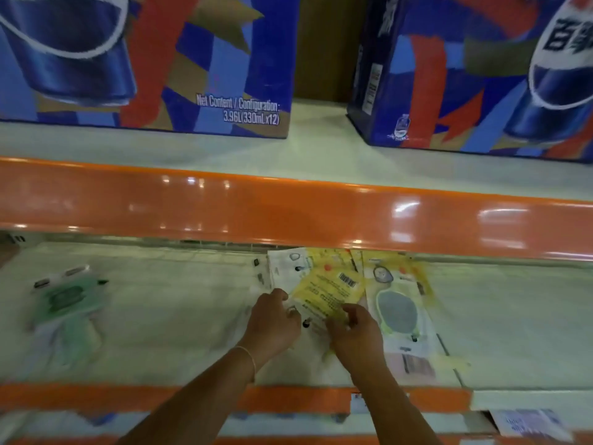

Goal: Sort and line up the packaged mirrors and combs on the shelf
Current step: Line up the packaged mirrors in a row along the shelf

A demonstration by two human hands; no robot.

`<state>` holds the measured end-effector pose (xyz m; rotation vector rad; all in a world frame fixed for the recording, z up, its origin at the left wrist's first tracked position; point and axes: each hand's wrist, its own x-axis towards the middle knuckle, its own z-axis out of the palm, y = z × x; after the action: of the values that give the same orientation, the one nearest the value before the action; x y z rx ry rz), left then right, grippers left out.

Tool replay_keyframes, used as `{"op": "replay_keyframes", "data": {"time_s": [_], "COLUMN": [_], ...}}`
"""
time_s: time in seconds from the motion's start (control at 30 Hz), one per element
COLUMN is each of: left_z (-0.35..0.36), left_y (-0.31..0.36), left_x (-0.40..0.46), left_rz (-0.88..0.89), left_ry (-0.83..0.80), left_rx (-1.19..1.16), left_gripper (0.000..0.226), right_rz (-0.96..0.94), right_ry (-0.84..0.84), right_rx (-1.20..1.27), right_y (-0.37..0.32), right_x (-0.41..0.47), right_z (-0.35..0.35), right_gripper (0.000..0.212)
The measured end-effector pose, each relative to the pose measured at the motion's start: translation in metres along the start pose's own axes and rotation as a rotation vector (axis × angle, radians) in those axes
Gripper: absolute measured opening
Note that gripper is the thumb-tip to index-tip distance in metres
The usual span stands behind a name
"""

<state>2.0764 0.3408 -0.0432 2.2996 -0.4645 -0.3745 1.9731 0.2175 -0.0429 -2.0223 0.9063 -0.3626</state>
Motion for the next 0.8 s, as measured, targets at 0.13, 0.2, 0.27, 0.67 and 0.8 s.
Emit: {"op": "replay_keyframes", "data": {"time_s": [0.13,0.2,0.27,0.67,0.8], "left_z": [0.005,0.005,0.004,-0.002,-0.004], "left_y": [0.009,0.011,0.013,0.005,0.002], "left_x": [-0.001,-0.001,-0.003,-0.008,-0.01], "left_rz": [-0.113,-0.126,-0.13,-0.138,-0.09], "left_ry": [0.049,0.056,0.038,-0.164,-0.201], "left_rx": [-0.007,0.003,0.015,-0.104,-0.109], "left_gripper": [0.037,0.027,0.017,0.026,0.021], "right_rz": [0.042,0.058,0.064,0.128,0.087], "right_ry": [-0.034,-0.052,-0.055,-0.193,-0.246], "right_rx": [0.112,0.163,0.207,0.32,0.294], "right_y": [0.005,0.005,0.006,0.009,0.009], "right_x": [0.009,0.011,0.012,0.0,-0.009], "right_z": [-0.007,-0.009,-0.008,0.006,0.004], "right_gripper": [0.043,0.044,0.048,0.023,0.031]}}
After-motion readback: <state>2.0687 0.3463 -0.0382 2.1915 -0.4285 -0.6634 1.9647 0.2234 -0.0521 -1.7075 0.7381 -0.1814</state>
